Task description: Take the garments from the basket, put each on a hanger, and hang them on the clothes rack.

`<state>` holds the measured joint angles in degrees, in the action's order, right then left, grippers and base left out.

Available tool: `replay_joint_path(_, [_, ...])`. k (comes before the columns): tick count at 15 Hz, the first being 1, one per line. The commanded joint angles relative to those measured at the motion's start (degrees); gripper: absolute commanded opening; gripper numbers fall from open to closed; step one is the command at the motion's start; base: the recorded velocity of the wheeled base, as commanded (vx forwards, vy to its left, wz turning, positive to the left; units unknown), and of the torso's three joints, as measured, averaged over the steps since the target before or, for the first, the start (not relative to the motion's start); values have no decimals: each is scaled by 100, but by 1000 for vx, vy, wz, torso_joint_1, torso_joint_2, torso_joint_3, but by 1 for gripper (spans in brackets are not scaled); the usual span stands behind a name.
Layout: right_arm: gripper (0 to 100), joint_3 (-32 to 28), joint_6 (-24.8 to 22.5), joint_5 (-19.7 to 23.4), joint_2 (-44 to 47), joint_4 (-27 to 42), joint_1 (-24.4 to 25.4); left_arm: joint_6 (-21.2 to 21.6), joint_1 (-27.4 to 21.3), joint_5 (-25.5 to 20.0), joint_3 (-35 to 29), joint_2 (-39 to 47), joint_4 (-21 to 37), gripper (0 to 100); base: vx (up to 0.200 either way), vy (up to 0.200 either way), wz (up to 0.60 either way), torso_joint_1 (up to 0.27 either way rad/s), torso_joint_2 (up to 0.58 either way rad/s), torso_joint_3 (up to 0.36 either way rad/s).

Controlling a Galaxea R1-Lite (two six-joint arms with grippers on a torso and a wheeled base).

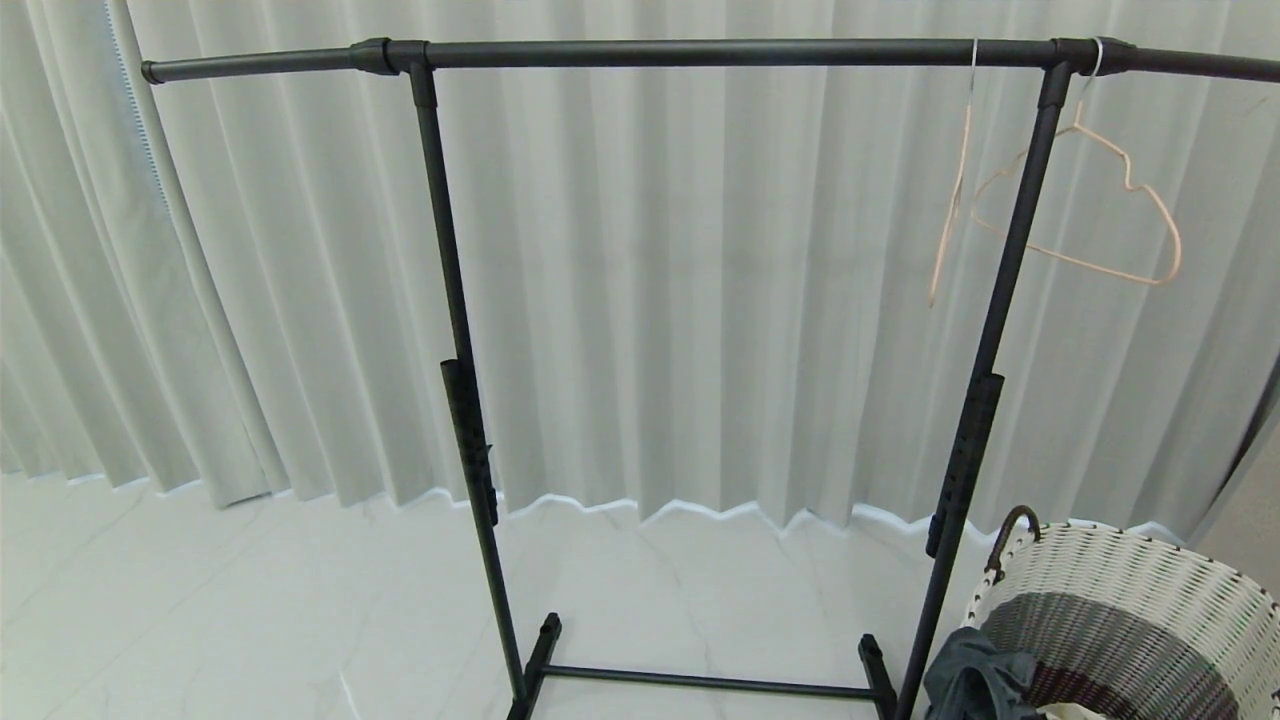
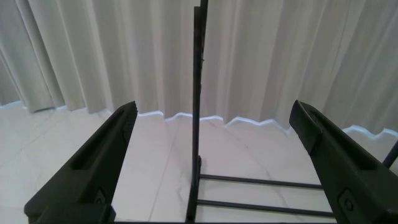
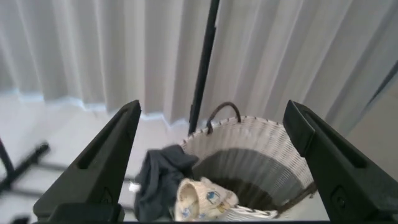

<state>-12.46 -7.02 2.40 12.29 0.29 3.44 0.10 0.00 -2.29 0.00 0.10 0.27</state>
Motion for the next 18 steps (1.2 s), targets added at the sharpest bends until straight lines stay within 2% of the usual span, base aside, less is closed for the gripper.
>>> replay_joint_path(1, [100,-705,-1311,-601,2797,111,-80,-1,0,1,0,-1,0,100,0,0,0,0,0,0])
replay_joint_path(2, [100,-758,-2093,-750,3421,-64,-282,-1,0,1,0,-1,0,100,0,0,0,0,0,0])
replay_joint_path(4, [100,-609,-2805,-706,4379,-223,-326,-1,0,1,0,-1,0,100,0,0,0,0,0,0])
replay_joint_path(7, [100,-389,-3508,-697,5521,-293,-317,-1,0,1,0,-1,0,100,0,0,0,0,0,0])
replay_joint_path(11, [100,86,-3833,-513,6497,-609,-317,-1,0,1,0,-1,0,100,0,0,0,0,0,0])
replay_joint_path(18, [100,297,-4123,-609,8518,-2666,-335,-1,0,1,0,-1,0,100,0,0,0,0,0,0])
